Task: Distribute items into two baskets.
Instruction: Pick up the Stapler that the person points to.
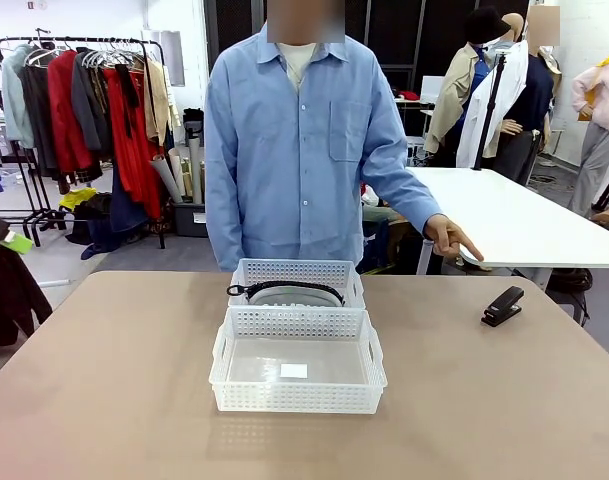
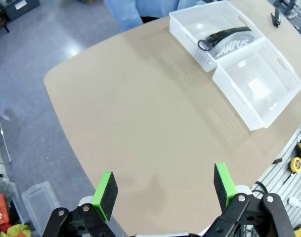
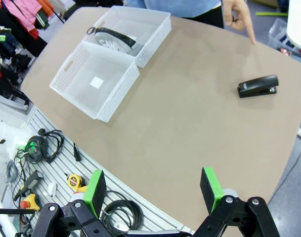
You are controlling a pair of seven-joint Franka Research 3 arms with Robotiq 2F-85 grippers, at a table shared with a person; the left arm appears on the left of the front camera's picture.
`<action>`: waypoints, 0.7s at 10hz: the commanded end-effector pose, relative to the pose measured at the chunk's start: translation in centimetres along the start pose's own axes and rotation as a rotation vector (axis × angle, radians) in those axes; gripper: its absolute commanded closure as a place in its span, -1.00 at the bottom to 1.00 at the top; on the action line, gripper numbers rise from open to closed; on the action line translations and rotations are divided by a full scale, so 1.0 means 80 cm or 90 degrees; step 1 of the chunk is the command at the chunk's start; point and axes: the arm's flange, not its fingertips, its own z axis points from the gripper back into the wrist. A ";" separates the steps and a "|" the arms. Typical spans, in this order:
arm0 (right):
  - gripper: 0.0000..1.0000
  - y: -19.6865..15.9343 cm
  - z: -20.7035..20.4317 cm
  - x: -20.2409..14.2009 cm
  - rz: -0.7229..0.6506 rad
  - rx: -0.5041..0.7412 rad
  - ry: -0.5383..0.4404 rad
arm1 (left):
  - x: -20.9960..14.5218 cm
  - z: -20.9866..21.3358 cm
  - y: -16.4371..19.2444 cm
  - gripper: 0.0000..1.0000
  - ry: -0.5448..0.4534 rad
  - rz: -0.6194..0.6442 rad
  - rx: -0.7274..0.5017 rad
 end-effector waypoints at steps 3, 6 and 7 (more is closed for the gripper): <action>-1.00 0.001 0.000 0.000 0.002 0.008 -0.007 | -0.003 0.000 -0.001 -1.00 0.005 -0.002 0.004; -1.00 0.001 0.000 0.000 0.002 0.008 -0.007 | -0.003 0.000 -0.001 -1.00 0.005 -0.002 0.004; -1.00 0.001 0.000 0.000 0.002 0.008 -0.007 | -0.003 0.000 -0.001 -1.00 0.005 -0.002 0.004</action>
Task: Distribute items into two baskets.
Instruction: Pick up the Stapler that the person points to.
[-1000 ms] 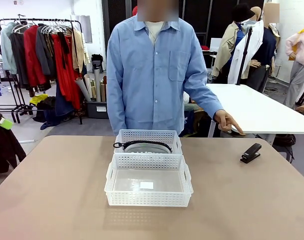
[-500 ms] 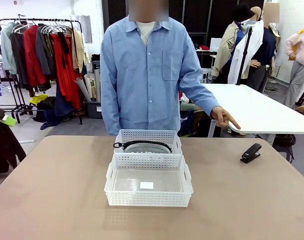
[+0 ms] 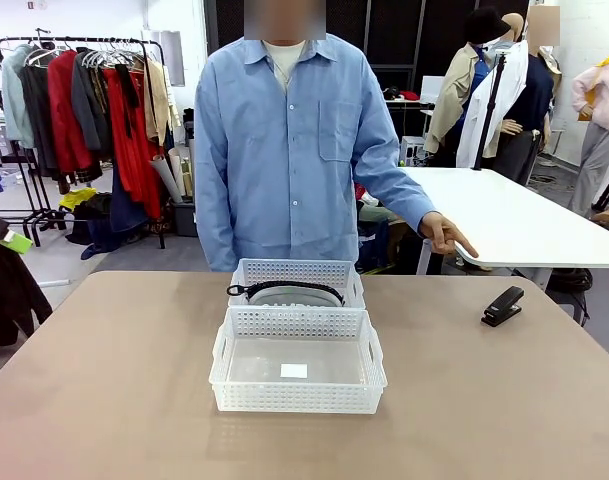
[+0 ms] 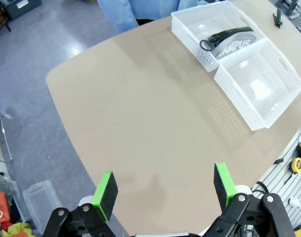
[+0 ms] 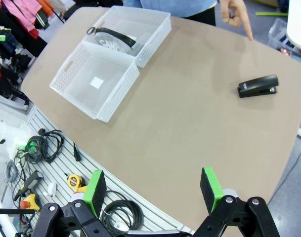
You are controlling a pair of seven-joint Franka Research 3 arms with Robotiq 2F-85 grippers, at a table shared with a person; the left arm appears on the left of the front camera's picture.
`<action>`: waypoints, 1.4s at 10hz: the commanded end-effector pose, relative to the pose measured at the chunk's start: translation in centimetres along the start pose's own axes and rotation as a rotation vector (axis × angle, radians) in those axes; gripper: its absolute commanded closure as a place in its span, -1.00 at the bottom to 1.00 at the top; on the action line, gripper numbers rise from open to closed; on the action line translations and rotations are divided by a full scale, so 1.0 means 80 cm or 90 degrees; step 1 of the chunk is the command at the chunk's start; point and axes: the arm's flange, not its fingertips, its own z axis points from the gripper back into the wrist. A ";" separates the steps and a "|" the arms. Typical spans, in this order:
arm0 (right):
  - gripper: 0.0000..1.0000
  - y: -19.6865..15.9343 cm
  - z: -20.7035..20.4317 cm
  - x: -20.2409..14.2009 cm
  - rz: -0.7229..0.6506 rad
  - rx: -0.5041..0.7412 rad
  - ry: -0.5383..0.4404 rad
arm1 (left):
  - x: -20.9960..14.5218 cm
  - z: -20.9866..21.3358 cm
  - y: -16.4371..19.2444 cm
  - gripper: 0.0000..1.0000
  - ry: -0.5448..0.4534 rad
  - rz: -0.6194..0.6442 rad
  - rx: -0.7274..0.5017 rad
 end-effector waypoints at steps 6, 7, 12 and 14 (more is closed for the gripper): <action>-1.00 -0.032 -0.040 0.061 -0.105 -0.070 0.020 | -0.002 -0.001 -0.001 -1.00 0.001 -0.003 -0.004; -1.00 -0.048 -0.050 0.076 -0.140 -0.096 0.024 | -0.002 -0.001 -0.001 -1.00 0.001 -0.003 -0.004; -1.00 -0.128 -0.103 0.117 -0.362 -0.226 -0.009 | -0.002 -0.001 -0.001 -1.00 0.001 -0.003 -0.004; -1.00 -0.149 -0.128 0.120 -0.411 -0.259 0.009 | -0.002 -0.001 -0.001 -1.00 0.001 -0.003 -0.004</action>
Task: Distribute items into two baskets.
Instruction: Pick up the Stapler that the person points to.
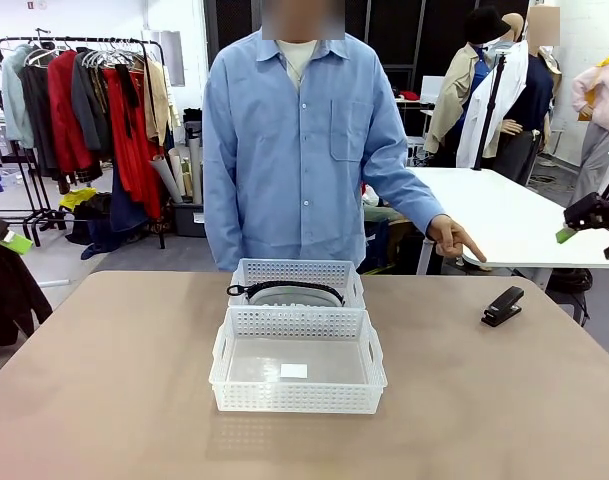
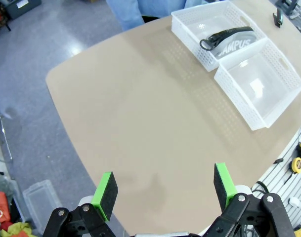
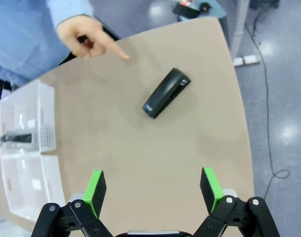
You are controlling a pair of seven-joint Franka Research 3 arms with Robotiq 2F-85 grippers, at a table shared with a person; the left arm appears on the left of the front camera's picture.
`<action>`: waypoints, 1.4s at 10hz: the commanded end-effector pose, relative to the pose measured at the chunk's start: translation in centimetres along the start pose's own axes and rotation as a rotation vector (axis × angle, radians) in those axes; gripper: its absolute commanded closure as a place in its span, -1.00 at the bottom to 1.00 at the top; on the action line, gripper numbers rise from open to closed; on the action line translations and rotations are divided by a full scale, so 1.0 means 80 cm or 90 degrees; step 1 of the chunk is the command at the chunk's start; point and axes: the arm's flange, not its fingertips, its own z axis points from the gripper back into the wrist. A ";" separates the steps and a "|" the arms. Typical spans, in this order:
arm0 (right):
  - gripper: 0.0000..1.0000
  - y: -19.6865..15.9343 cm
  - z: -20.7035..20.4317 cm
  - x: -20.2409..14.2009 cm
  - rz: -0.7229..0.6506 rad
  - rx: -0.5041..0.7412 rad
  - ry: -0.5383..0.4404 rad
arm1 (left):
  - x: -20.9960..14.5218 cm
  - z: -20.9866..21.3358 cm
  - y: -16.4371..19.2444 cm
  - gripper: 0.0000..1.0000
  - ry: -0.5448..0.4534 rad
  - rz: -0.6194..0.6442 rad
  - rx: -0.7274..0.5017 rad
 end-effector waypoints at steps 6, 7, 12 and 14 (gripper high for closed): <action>-1.00 0.012 -0.064 0.034 -0.092 -0.009 0.054 | -0.002 -0.001 0.000 -1.00 -0.001 -0.004 -0.004; -1.00 0.011 -0.068 0.035 -0.103 -0.002 0.051 | -0.002 -0.001 0.000 -1.00 -0.001 -0.004 -0.004; -1.00 0.008 -0.070 0.027 -0.080 -0.013 0.054 | -0.002 -0.001 0.000 -1.00 -0.001 -0.004 -0.004; -1.00 0.008 -0.070 0.027 -0.080 -0.013 0.054 | -0.002 -0.001 0.000 -1.00 -0.001 -0.004 -0.004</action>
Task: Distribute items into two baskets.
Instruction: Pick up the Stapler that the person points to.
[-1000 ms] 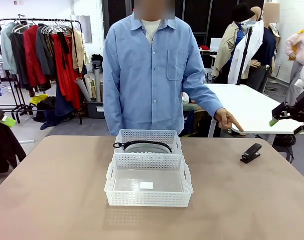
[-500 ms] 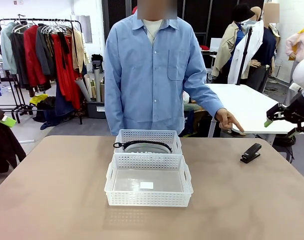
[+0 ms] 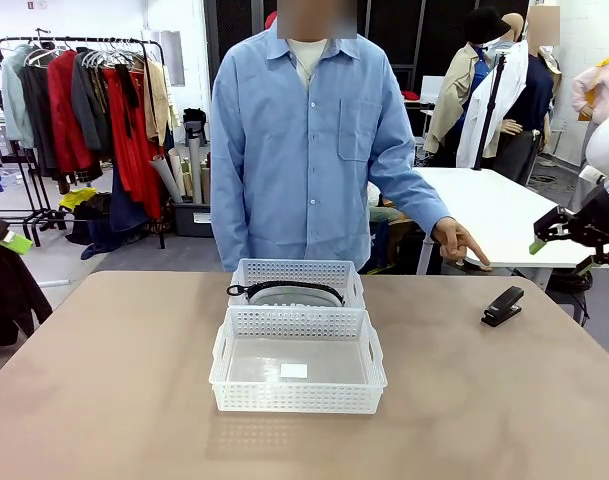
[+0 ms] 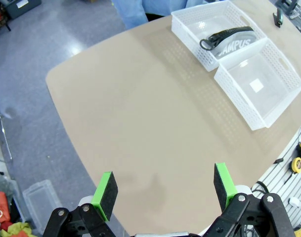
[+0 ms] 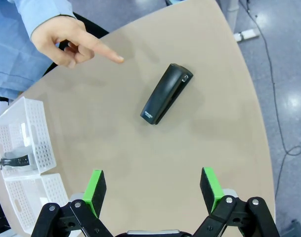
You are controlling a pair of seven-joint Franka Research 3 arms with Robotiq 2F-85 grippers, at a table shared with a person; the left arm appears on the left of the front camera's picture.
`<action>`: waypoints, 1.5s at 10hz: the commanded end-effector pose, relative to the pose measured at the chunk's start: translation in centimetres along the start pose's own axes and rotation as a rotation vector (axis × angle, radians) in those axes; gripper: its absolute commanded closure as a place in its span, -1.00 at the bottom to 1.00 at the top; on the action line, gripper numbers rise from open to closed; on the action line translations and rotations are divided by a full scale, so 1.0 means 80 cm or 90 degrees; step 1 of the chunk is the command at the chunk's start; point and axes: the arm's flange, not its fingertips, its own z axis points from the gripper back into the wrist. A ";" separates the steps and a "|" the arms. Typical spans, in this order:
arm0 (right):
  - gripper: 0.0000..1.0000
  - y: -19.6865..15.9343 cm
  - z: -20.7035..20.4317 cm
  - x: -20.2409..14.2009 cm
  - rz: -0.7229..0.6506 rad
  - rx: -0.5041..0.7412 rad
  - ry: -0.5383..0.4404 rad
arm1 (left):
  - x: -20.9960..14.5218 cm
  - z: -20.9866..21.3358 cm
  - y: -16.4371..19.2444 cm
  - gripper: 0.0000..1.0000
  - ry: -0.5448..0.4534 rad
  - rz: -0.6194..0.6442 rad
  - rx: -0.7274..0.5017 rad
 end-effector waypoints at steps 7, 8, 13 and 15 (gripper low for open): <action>-1.00 0.001 -0.029 0.067 -0.080 0.021 0.075 | -0.001 -0.001 0.000 -1.00 -0.001 -0.004 -0.004; -1.00 0.001 -0.039 0.081 -0.091 0.016 0.085 | -0.001 -0.001 0.000 -1.00 -0.001 -0.004 -0.004; -1.00 -0.006 -0.104 0.139 -0.169 -0.026 0.171 | -0.001 -0.001 0.000 -1.00 -0.001 -0.004 -0.004; -1.00 -0.009 -0.125 0.147 -0.189 -0.054 0.189 | -0.001 -0.001 0.000 -1.00 -0.001 -0.004 -0.004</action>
